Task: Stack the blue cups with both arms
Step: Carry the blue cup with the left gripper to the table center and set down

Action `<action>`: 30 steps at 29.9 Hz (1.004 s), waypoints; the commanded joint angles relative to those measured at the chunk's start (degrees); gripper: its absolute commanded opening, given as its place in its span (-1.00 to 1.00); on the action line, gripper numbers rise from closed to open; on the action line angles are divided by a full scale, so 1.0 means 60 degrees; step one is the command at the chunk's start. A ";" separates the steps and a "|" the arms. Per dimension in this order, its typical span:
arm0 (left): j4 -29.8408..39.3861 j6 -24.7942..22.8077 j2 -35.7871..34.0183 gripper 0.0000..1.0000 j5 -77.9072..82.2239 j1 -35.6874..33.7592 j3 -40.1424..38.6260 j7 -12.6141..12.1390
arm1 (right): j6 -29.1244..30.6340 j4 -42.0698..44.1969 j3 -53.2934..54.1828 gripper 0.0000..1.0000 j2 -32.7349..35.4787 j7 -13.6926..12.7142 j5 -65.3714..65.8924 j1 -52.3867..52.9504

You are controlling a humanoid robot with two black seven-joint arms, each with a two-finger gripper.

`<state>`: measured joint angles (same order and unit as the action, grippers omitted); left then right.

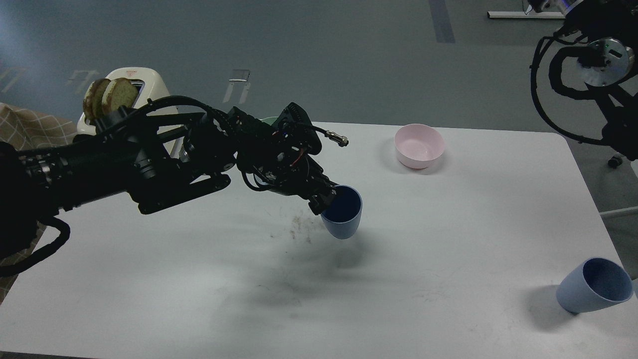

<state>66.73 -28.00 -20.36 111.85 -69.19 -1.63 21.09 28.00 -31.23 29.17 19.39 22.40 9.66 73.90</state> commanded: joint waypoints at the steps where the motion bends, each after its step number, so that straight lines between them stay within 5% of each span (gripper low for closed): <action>1: -0.0047 0.0001 0.0214 -1.00 -0.0009 0.0003 0.0038 -0.0101 | 0.0000 0.0006 0.0001 1.00 -0.0009 0.0001 0.0001 -0.0013; 20: -0.0472 0.0001 0.0536 -1.00 -0.0038 0.0076 0.0492 -0.0160 | 0.0000 -0.0024 0.0001 1.00 -0.0009 0.0001 0.0001 -0.0159; 21: -0.0472 0.0001 0.0536 -0.93 -0.0053 0.0076 0.0492 -0.0160 | 0.0000 -0.0024 0.0001 1.00 0.0005 0.0001 0.0001 -0.0159; 25: -0.0458 0.0001 0.0522 -0.10 -0.0126 0.0106 0.0478 -0.0131 | 0.0000 -0.0024 0.0001 1.00 0.0020 0.0001 0.0001 -0.0159; 30: -0.0443 0.0001 0.0507 0.59 -0.0141 0.0077 0.0463 -0.0102 | 0.0000 -0.0024 -0.0014 1.00 0.0035 0.0001 0.0001 -0.0159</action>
<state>63.98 -28.00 -17.14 111.04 -68.57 1.20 20.32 28.00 -31.38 29.18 19.56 22.41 9.66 72.95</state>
